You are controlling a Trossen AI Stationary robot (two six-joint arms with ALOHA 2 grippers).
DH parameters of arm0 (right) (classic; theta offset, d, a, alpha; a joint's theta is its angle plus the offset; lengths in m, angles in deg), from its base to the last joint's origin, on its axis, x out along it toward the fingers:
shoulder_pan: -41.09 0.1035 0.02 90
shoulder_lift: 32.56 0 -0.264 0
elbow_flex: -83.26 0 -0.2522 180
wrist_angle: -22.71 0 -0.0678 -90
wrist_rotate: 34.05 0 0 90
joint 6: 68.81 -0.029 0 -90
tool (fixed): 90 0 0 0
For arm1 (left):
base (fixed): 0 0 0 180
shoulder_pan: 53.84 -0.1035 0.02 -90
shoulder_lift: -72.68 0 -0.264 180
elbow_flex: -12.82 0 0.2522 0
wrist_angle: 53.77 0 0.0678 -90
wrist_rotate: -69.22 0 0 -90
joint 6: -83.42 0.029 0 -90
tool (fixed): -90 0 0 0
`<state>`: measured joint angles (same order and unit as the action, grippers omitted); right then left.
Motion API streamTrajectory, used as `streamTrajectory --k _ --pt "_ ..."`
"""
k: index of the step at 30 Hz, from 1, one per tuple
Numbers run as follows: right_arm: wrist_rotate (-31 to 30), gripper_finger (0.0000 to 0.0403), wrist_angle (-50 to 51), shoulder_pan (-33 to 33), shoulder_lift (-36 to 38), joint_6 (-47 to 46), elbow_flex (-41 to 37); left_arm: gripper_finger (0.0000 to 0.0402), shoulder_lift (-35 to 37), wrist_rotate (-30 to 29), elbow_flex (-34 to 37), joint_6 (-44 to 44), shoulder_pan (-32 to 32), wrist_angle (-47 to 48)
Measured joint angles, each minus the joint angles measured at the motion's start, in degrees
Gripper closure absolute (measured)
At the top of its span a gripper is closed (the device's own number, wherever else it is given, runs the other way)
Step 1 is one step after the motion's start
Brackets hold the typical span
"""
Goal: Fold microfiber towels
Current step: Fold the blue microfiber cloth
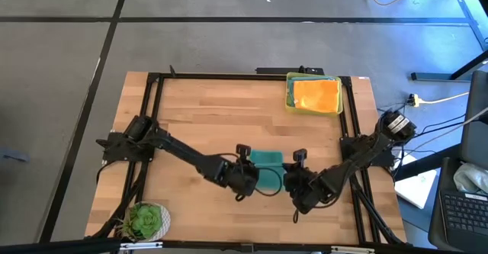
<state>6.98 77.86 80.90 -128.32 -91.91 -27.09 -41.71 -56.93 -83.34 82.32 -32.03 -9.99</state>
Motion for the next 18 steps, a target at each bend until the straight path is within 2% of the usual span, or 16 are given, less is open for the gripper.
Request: streamTrajectory --k 9,18 --pt "0.1 0.0394 -13.7 -5.6 2.9 7.3 -10.3 0.0401 0.0 4.2 0.3 1.7 -4.2 -0.2" --pt "1.0 0.0394 -25.8 -10.1 4.3 16.4 -16.5 0.0401 0.0 4.5 0.3 1.7 -5.7 0.9"
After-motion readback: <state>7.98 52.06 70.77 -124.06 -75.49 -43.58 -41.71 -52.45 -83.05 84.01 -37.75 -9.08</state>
